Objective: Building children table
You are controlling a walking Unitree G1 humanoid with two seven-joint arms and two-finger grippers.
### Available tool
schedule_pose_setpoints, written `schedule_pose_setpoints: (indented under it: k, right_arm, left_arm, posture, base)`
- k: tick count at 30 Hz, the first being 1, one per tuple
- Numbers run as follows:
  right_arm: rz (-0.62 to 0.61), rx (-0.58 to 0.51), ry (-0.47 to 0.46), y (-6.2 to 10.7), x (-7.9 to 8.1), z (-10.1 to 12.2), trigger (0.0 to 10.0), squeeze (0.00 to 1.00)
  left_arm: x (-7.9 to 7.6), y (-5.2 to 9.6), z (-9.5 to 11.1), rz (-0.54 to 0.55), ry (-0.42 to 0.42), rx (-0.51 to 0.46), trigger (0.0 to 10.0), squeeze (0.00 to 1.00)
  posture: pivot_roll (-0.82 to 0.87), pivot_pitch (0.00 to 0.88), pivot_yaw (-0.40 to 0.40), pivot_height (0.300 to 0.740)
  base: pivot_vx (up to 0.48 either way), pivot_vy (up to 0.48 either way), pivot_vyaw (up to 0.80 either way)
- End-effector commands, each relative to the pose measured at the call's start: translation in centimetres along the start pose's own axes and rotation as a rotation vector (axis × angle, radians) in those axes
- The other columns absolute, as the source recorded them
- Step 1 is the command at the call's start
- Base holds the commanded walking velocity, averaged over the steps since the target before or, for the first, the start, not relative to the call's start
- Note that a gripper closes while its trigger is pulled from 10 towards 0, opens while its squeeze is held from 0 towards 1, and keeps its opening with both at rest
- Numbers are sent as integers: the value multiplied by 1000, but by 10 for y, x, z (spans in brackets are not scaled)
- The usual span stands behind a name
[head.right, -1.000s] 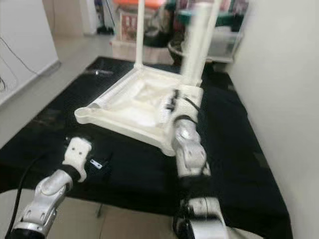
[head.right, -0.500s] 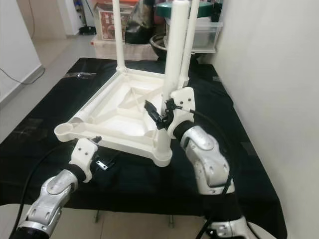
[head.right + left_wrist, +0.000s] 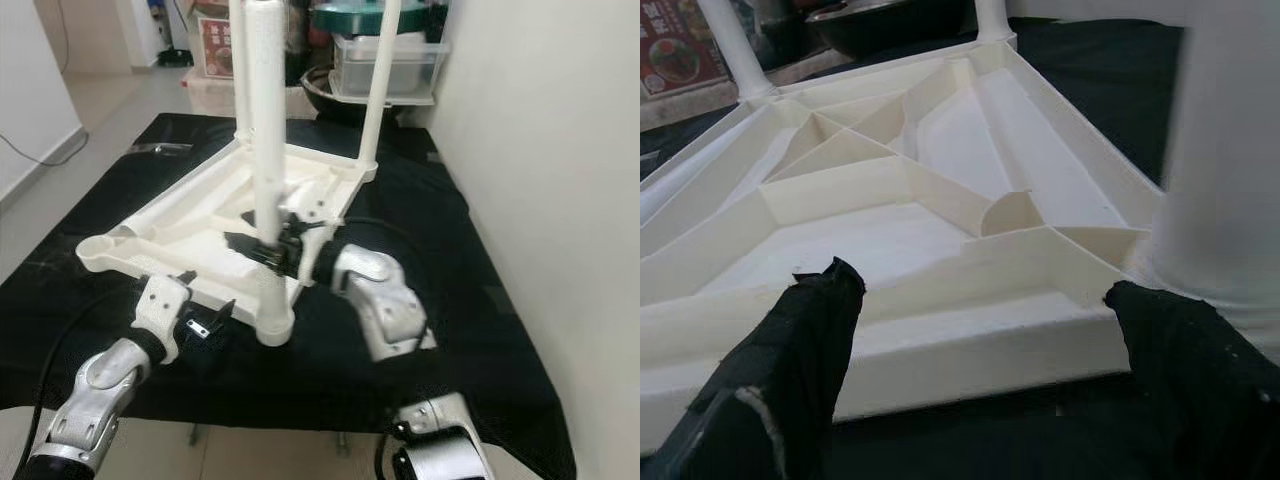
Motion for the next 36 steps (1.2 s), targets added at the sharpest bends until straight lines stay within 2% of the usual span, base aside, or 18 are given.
schedule_pose_setpoints:
  k: [1,2,3,4,7,8,9,14,15,17,18,19,22,25,29,30,35,36]
  right_arm:
    - [-642,186,-101,32,-82,-42,0,0]
    - [-642,186,-101,32,-82,-42,0,0]
    - [-886,269,-147,63,-104,-62,0,0]
    - [-886,269,-147,63,-104,-62,0,0]
    - [-1099,325,-159,108,-103,-82,0,0]
    - [-1085,323,-159,112,-90,-83,9529,0]
    - [-1046,321,-139,111,-78,-81,10000,0]
    - [-890,191,-122,90,-56,-59,10000,0]
    - [-821,120,-113,81,-49,-45,10000,886]
    - [-745,65,-101,72,-43,-33,10000,1000]
    - [-695,48,-75,63,-45,-23,10000,1000]
    - [-653,33,-49,56,-50,-14,10000,0]
    - [-628,21,-33,53,-54,-7,10000,0]
    - [-176,-67,78,40,-38,14,10000,0]
    - [-82,-53,122,41,-32,13,10000,0]
    - [60,-14,132,36,-15,1,10000,0]
    - [92,-8,127,34,-11,-2,10000,0]
    - [-138,43,90,12,-34,-13,0,0]
  left_arm:
    - [2,6,-6,10,4,19,10000,0]
    - [2,6,-6,10,4,19,10000,0]
    - [1,6,-7,8,5,21,10000,0]
    - [1,6,-7,8,5,21,10000,0]
    - [-2,4,-6,-1,8,20,10000,0]
    - [-3,3,-5,-9,11,17,10000,0]
    - [-4,1,-5,-15,8,17,10000,0]
    - [-5,0,-4,-20,6,15,10000,0]
    - [-3,0,-4,-16,10,13,10000,0]
    - [-3,1,-4,-13,12,14,10000,0]
    - [-4,3,-6,-15,15,18,10000,0]
    - [-5,3,-8,-19,16,22,10000,0]
    - [-7,4,-9,-23,17,24,10000,0]
    - [-7,5,-9,-26,21,26,10000,0]
    - [-7,5,-9,-26,19,26,10000,0]
    - [-2,6,-8,-16,18,23,10000,0]
    - [-1,7,-8,-11,18,24,10000,0]
    - [-3,7,-9,-8,20,24,10000,0]
  posture:
    - [36,0,-71,740]
    - [36,0,-71,740]
    - [22,0,-67,740]
    - [22,0,-67,740]
    - [15,0,-58,740]
    - [9,0,-53,740]
    - [2,0,-49,740]
    - [7,0,-55,740]
    - [4,0,-53,740]
    - [-2,0,-51,740]
    - [-9,0,-53,740]
    - [-9,0,-54,740]
    - [-9,0,-54,740]
    - [26,0,-63,740]
    - [26,0,-63,740]
    - [38,0,-74,740]
    - [38,0,-74,740]
    - [41,0,-86,740]
  base:
    - [0,0,0]
    - [0,0,0]
    - [0,0,0]
    - [0,0,0]
    - [0,0,0]
    - [0,0,0]
    - [0,0,0]
    - [0,0,0]
    - [0,0,0]
    - [0,0,0]
    - [0,0,0]
    - [0,0,0]
    - [0,0,0]
    - [0,0,0]
    - [0,0,0]
    - [0,0,0]
    - [0,0,0]
    - [0,0,0]
Point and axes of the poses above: a point about 5 cm out from each wrist's last joint towards the gripper, its own y axis pointing back from the gripper into the wrist, its own z axis along the axis of the wrist's last joint, x = y × z, the point moved 6 cm from there along -y, pointing out of the wrist towards the gripper, and after that the axes turned 8 degrees about y, right-handed, at the moved point
